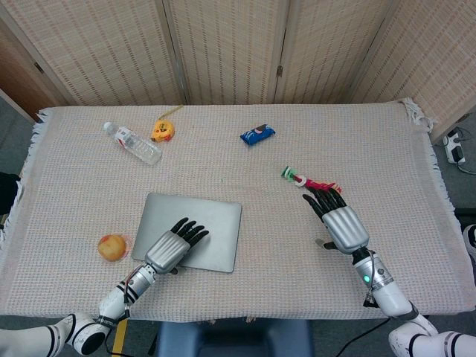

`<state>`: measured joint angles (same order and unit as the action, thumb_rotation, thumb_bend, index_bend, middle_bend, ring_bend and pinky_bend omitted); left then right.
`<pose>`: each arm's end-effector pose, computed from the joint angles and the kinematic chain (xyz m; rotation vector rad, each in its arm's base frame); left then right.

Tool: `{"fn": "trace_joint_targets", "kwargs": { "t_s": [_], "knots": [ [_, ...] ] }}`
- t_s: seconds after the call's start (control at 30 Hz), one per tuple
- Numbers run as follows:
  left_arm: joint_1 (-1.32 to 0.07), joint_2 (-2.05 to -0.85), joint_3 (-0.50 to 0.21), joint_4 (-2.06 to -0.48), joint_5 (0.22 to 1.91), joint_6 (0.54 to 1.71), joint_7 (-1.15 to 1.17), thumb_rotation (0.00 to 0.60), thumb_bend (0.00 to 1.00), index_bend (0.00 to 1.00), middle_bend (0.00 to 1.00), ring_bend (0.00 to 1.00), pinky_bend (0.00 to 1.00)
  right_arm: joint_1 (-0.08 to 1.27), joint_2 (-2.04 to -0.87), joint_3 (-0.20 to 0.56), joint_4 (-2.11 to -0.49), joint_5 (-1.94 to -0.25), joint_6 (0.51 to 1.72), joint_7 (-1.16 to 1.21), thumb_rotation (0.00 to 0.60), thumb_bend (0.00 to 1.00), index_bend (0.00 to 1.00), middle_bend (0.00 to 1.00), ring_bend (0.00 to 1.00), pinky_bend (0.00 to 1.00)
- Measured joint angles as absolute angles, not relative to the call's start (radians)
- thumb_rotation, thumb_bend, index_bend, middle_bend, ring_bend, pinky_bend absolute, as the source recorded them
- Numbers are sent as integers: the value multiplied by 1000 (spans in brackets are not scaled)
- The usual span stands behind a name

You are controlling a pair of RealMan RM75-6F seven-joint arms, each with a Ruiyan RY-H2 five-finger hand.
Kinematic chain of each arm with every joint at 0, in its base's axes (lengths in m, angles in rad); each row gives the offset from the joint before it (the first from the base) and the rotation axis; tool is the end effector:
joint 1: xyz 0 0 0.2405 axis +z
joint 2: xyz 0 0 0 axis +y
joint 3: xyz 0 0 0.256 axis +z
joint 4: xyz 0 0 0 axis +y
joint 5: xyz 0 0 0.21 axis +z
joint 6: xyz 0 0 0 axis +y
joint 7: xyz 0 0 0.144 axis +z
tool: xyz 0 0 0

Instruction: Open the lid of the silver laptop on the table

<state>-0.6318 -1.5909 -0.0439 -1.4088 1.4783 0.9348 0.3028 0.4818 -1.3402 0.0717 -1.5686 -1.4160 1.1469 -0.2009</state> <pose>-0.1733 0.2854 -0.0504 -2.1586 -0.7422 -0.8694 -0.2224 -0.2840 0.0514 1.8009 -0.8561 0.9343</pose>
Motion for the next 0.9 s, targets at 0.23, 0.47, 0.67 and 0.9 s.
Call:
{"fn": "trace_joint_targets", "kwargs": {
  "t_s": [0.23, 0.47, 0.67, 0.9],
  "knots": [
    [-633, -1598, -50, -1380, 1449, 940, 291, 600, 185, 98, 108, 50, 0, 478, -1341, 72, -1567, -1417, 1147, -198, 600, 137, 0, 0, 0, 0],
    [-628, -1593, -50, -1373, 1443, 959, 251, 600, 185, 106, 108, 51, 0, 475, -1341, 73, -1570, -1422, 1151, -198, 600, 136, 0, 0, 0, 0],
    [-625, -1605, -48, -1350, 1440, 974, 242, 600, 214, 129, 108, 51, 0, 470, -1340, 71, -1572, -1428, 1156, -196, 600, 136, 0, 0, 0, 0],
    [-615, -1625, -45, -1310, 1468, 1025, 180, 600, 341, 176, 126, 74, 0, 466, -1343, 65, -1571, -1440, 1160, -191, 600, 136, 0, 0, 0, 0]
  ]
}}
